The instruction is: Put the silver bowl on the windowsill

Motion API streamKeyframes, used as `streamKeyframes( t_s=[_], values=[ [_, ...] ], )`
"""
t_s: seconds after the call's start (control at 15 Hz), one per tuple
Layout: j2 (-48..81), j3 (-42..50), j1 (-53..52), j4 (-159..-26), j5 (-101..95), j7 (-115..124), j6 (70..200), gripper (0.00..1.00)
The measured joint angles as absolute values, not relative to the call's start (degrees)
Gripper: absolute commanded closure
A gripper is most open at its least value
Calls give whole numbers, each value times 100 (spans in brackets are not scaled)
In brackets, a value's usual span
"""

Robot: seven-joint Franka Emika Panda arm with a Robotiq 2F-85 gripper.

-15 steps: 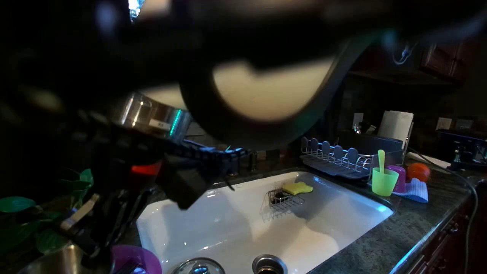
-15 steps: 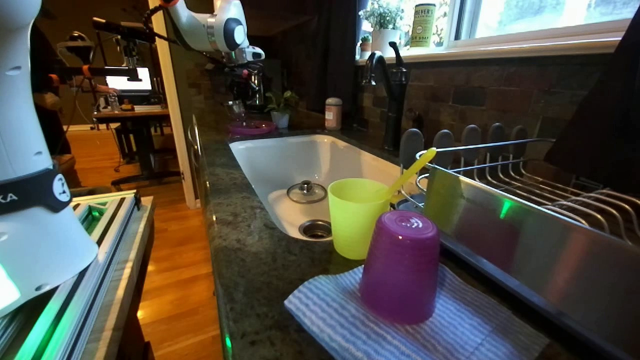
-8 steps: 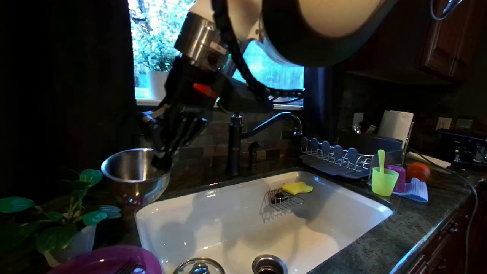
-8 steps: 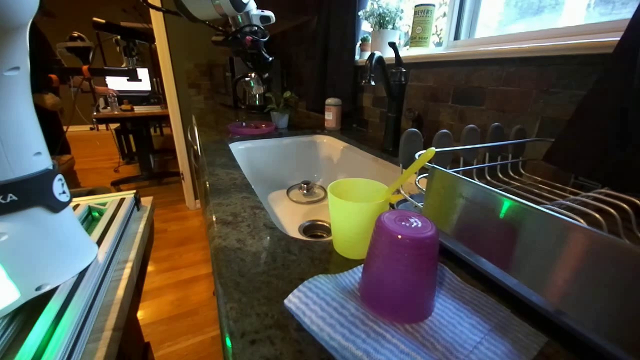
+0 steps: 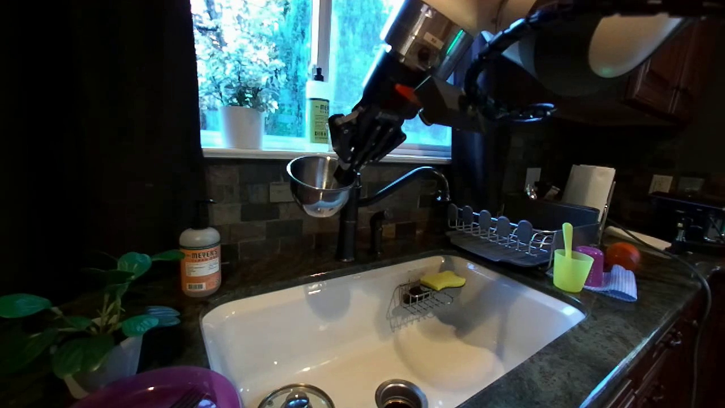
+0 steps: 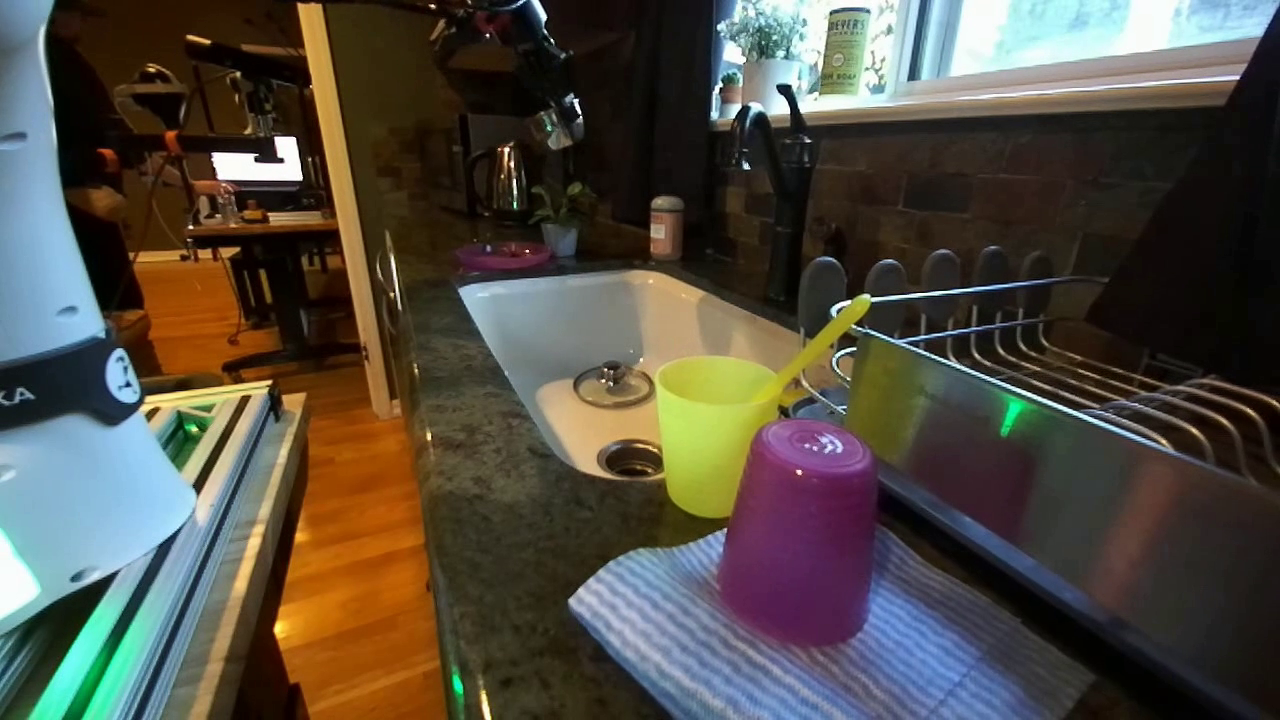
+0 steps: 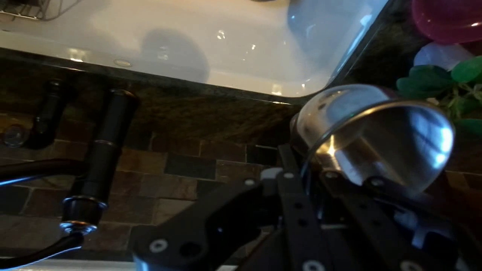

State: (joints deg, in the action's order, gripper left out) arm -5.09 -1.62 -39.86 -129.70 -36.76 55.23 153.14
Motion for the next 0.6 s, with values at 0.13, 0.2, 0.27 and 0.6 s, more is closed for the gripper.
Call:
streamKeyframes(
  t_s=[0.13,0.2,0.27,0.6],
  values=[
    [-573,-365,-3793,-13055,-3672,5560,15331,98],
    [-566,-584,-3547,-13034,-3654,5614,15331,98],
    [-566,-765,-3292,-12974,-3677,5787,15323,98],
    [-908,-978,-1858,-12563,-3566,5934,15308,98]
  ],
)
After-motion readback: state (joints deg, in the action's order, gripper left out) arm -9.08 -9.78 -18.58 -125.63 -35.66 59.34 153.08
